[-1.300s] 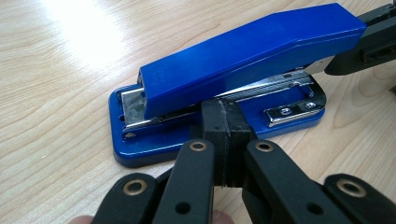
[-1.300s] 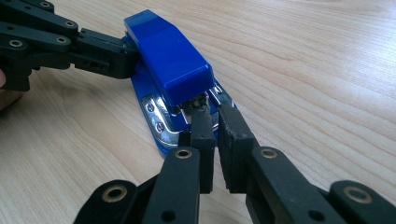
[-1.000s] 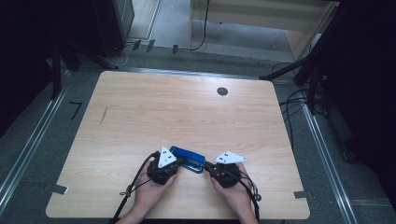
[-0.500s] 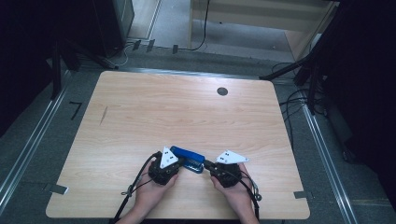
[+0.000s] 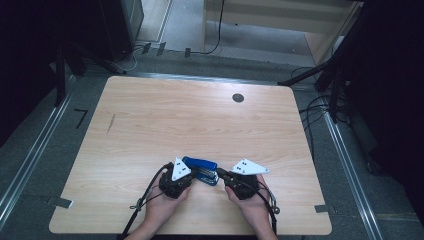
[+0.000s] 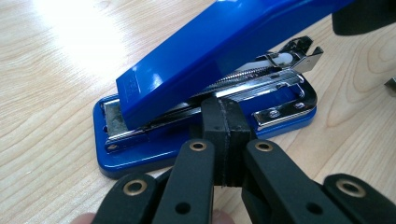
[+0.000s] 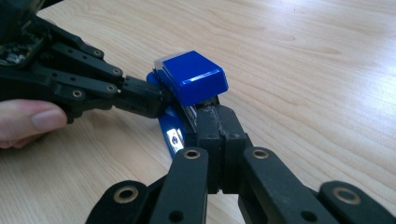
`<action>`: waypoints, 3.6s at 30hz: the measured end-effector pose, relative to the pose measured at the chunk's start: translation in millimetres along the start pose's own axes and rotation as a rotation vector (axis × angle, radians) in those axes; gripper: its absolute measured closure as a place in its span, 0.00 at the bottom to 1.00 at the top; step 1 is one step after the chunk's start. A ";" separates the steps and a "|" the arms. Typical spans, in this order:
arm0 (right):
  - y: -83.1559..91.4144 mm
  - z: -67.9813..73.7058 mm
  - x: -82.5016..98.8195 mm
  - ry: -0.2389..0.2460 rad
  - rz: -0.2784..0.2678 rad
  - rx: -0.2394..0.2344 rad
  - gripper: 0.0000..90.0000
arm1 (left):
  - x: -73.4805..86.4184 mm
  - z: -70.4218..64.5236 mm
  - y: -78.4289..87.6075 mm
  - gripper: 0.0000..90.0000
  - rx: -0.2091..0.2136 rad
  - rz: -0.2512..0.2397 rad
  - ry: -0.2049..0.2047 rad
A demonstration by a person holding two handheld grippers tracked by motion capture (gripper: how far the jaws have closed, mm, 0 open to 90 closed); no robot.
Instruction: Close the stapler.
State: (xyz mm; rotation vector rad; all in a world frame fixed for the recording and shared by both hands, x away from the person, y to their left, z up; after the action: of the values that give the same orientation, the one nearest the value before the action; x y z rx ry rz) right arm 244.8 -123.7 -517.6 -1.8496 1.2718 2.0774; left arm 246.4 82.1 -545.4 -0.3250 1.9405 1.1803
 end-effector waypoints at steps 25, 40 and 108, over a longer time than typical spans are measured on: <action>-2.4 6.3 -38.0 0.055 -0.074 -0.001 1.00 | 0.2 0.0 0.1 1.00 -0.001 0.001 -0.005; -9.5 9.2 -54.7 0.090 -0.087 -0.006 1.00 | 0.7 -1.3 -0.1 1.00 -0.006 -0.005 -0.015; -100.3 8.1 -96.8 0.204 -0.040 -0.242 1.00 | 0.9 -1.1 0.2 1.00 -0.008 -0.005 -0.024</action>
State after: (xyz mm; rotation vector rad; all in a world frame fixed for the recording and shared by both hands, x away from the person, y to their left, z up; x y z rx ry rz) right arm 320.2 -10.3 -487.0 -2.2181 1.0477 2.1513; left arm 245.2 81.5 -545.7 -0.3180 1.9138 1.1842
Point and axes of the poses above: each handheld gripper's, and its own axes: y roughly backward along the jaws, x roughly out of its underside, z roughly to its left, the point moved 2 cm from there along -y, roughly forward along the jaws, and after that the axes turned 15 degrees about y, right-handed, at the moved point
